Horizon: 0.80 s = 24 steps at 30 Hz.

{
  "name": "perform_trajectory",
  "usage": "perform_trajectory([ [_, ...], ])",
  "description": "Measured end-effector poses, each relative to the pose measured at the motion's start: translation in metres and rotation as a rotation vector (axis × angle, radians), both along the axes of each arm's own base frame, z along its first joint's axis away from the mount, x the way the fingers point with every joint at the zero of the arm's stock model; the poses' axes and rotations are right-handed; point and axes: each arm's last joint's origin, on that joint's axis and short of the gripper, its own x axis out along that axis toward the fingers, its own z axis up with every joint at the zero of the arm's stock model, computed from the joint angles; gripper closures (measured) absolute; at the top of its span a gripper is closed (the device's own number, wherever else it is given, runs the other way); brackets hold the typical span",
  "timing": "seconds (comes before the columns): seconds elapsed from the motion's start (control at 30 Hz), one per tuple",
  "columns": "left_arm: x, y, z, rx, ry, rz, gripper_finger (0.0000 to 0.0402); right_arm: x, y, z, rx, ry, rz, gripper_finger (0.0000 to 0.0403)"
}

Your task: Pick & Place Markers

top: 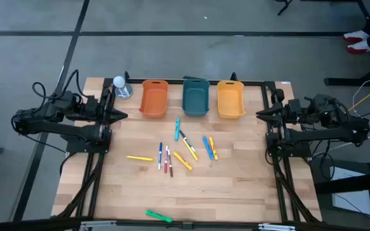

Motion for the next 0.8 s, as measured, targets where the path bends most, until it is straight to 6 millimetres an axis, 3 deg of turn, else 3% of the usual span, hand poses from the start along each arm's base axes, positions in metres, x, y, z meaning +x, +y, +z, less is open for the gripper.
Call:
perform_trajectory([
  [0.8, -0.0001, 0.0000, 0.0001, 0.000, -0.001, 0.000, 0.0391, 0.0001, 0.0000, 0.0000, 0.000, 0.000, 0.000, 0.0352],
])
